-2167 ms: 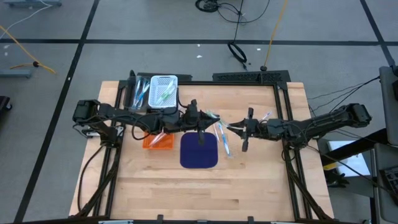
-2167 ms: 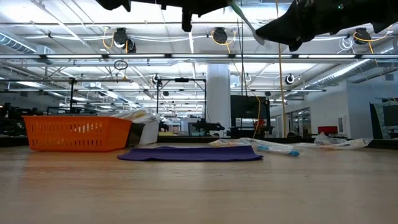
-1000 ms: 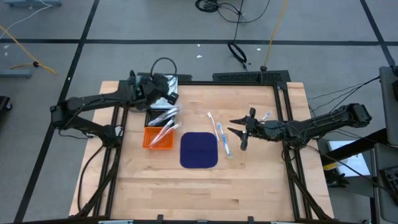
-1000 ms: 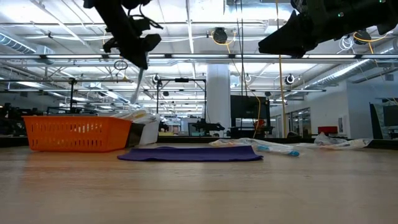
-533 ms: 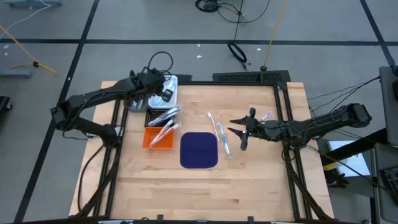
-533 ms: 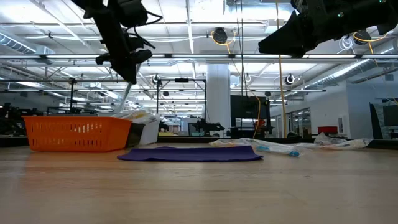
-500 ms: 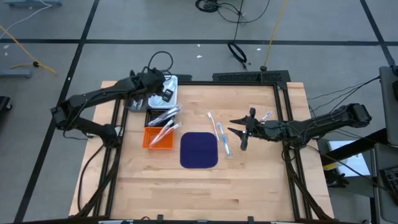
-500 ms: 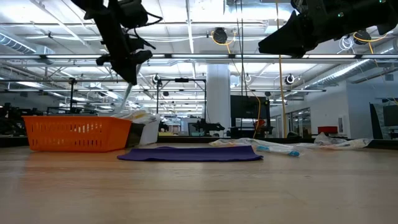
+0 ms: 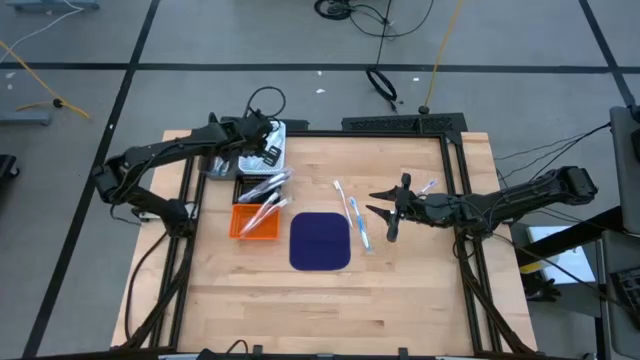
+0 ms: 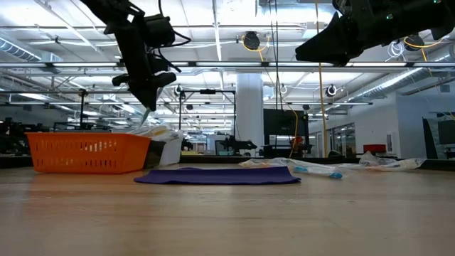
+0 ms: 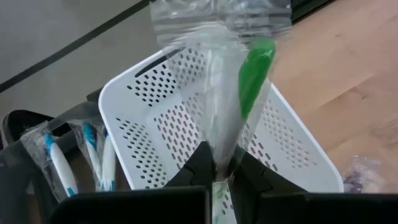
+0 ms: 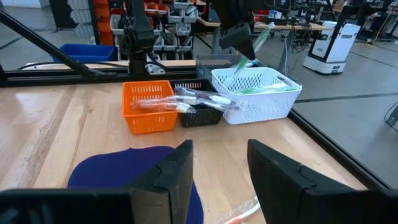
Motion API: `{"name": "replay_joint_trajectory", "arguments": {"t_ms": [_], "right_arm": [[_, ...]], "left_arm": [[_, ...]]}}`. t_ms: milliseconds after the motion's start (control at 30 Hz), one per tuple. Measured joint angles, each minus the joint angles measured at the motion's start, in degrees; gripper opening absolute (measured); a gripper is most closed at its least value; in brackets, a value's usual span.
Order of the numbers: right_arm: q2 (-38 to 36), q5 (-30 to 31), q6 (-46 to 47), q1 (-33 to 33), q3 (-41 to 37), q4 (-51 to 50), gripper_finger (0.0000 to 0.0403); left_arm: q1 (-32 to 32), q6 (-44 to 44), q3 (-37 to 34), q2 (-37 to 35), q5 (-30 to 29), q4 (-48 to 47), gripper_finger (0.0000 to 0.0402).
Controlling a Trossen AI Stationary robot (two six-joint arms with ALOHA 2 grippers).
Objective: Pick & Place Toothbrushes
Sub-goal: Put the green toothbrush into the white bin, then put the violet toothbrush into the black bin
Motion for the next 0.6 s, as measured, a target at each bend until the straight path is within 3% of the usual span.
{"name": "replay_joint_trajectory", "arguments": {"t_ms": [600], "right_arm": [[0.0, 0.0, 0.0, 0.0, 0.0, -0.2, 0.0142]], "left_arm": [[0.0, -0.2, 0.0, -0.1, -1.2, 1.2, 0.0189]]}}
